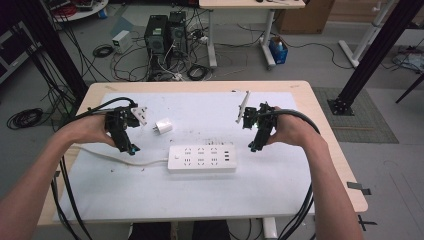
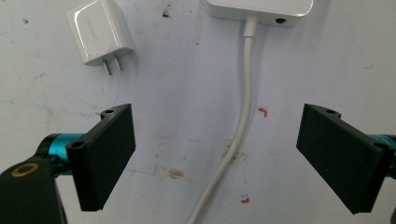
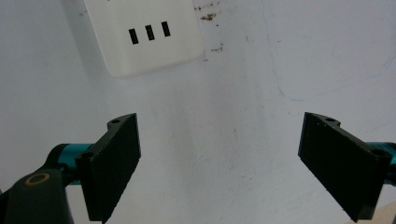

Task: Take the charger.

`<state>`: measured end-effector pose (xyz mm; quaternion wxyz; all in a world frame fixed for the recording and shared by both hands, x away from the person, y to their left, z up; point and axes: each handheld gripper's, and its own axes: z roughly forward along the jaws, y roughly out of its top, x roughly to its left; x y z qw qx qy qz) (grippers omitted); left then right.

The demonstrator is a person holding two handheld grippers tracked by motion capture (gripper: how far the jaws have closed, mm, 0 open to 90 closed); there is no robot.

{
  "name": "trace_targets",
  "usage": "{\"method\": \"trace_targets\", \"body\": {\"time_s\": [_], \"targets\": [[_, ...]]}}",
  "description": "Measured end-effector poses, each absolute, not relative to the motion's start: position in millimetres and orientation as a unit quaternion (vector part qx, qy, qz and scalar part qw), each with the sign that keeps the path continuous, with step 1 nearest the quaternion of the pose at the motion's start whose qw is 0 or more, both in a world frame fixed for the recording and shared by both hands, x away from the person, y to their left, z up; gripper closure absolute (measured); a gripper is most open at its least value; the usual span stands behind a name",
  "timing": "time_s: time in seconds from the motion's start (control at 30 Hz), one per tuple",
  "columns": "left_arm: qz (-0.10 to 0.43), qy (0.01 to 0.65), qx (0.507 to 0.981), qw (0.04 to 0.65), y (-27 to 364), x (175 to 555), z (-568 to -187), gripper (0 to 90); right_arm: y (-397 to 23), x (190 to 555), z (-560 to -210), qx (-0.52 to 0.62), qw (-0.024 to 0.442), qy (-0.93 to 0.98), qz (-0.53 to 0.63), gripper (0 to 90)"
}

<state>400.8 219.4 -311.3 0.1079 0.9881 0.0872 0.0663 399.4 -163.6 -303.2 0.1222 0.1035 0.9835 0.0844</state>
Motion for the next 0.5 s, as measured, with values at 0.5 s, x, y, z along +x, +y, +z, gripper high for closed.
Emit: {"method": "trace_targets", "body": {"time_s": [0.5], "targets": [[0.069,0.123,0.982,0.129,225.5,411.5,-324.0,11.7,-161.3,400.2,-301.8,0.102,0.128,0.981,0.100,12.4]]}}
